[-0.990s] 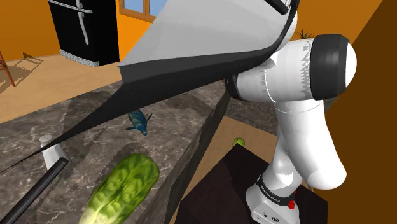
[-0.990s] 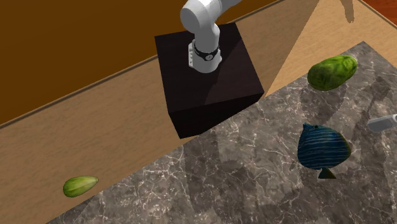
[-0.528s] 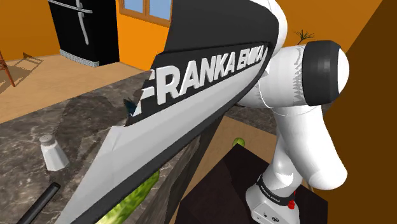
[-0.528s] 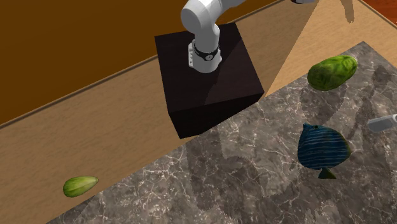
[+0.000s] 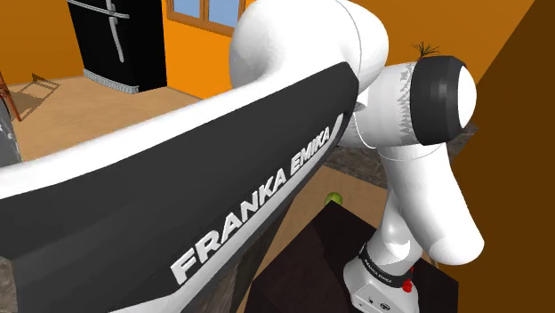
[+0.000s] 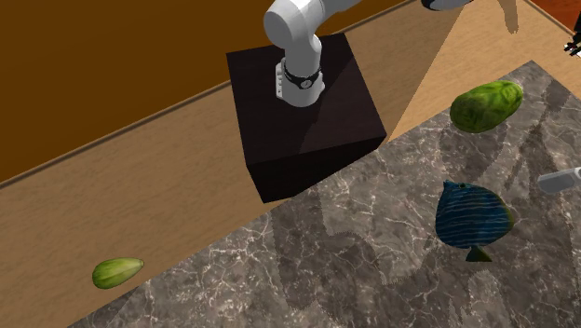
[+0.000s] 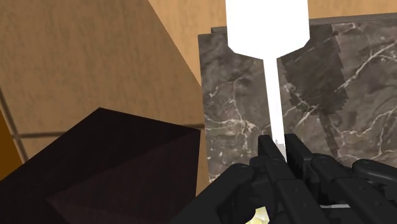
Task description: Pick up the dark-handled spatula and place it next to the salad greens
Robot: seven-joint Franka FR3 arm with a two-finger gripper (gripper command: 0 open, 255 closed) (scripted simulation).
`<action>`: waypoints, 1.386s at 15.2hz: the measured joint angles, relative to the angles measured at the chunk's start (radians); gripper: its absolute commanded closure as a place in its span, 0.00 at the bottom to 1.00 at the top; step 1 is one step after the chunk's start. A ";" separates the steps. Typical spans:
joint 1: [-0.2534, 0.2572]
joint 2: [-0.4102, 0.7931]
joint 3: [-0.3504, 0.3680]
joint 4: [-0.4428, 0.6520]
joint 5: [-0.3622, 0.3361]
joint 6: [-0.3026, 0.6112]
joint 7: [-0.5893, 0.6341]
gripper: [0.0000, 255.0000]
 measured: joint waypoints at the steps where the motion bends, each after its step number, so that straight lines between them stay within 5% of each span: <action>1: -0.004 0.002 -0.001 -0.011 -0.002 0.011 0.002 1.00; 21: -0.034 0.055 -0.032 -0.178 -0.054 0.208 0.054 1.00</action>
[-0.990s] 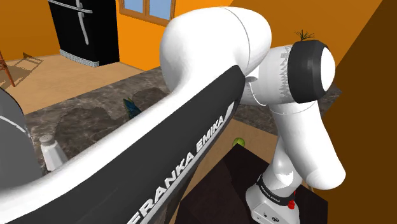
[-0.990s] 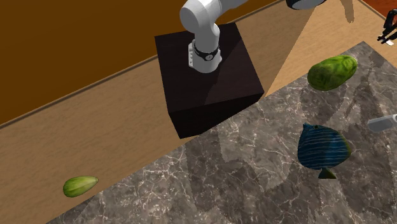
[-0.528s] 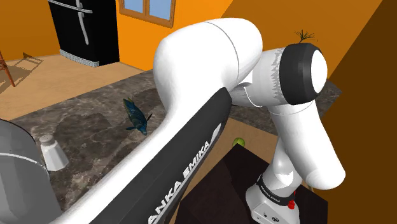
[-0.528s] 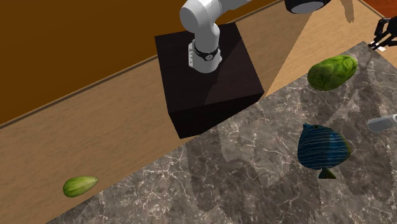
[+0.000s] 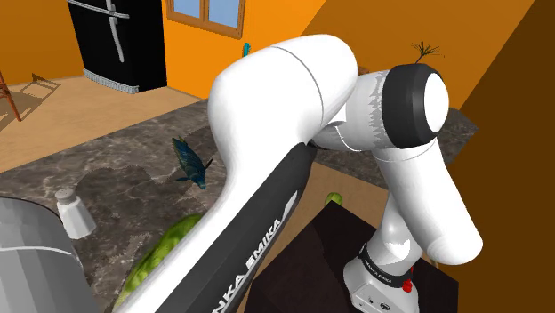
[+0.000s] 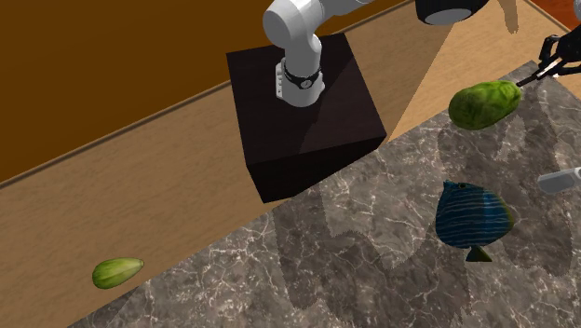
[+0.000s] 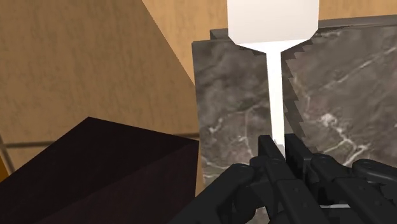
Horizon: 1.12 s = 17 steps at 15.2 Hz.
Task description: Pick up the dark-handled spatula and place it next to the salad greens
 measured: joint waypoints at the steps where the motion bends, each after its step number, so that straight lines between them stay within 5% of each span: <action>1: 0.001 0.002 0.000 0.002 0.000 -0.001 -0.001 1.00; 4: 0.000 0.001 0.000 0.001 -0.001 0.002 0.000 1.00; 5: 0.000 0.001 0.001 -0.001 -0.001 0.003 0.000 0.00; 11: -0.002 0.005 -0.002 -0.008 -0.001 0.003 0.000 0.00; 17: 0.015 -0.024 0.017 0.076 0.027 -0.094 -0.023 0.00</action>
